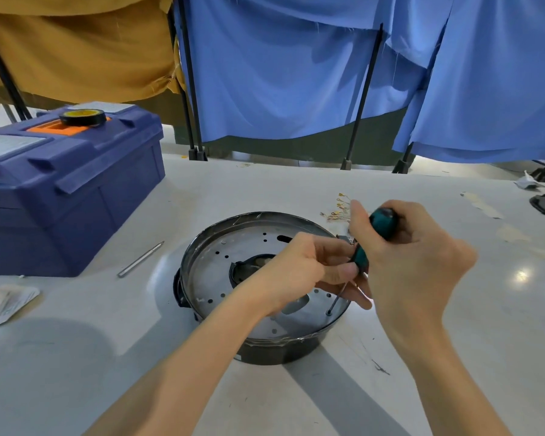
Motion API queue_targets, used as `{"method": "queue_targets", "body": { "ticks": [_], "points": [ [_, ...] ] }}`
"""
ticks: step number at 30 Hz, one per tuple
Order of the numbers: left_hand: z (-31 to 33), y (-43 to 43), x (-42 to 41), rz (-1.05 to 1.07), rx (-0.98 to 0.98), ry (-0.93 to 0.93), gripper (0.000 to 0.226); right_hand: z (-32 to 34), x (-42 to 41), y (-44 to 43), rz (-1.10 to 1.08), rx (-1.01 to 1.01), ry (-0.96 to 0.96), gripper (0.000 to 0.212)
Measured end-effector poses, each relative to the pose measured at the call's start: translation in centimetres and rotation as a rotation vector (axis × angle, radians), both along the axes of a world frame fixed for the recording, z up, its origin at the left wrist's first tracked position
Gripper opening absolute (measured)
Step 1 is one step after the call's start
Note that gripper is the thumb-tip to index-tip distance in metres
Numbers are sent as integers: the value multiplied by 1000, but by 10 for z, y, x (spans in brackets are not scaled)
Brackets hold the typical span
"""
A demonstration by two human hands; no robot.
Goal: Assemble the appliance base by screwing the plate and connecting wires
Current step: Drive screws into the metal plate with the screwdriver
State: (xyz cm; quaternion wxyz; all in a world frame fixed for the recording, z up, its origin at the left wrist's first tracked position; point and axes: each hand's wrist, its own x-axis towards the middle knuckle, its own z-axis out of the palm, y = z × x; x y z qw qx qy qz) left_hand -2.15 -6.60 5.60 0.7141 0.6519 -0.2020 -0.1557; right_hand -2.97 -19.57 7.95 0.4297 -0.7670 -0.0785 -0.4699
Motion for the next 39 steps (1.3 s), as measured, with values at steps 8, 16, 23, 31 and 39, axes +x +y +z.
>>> {"method": "queue_targets", "body": {
  "ticks": [8,16,23,31,39],
  "points": [
    [-1,8,-3,-35,-46,16,24,19,1,-29,775,-58,307,24],
    [-1,0,-3,32,-17,31,22,2,3,6,82,-32,30,32],
    [-3,10,-2,-41,-110,40,20,19,6,-24,823,-35,322,20],
    [-3,-2,0,14,-40,9,19,1,2,7,-18,-67,-63,19],
    [-3,8,-3,-84,-93,20,24,21,6,-25,816,-74,297,9]
  ]
}}
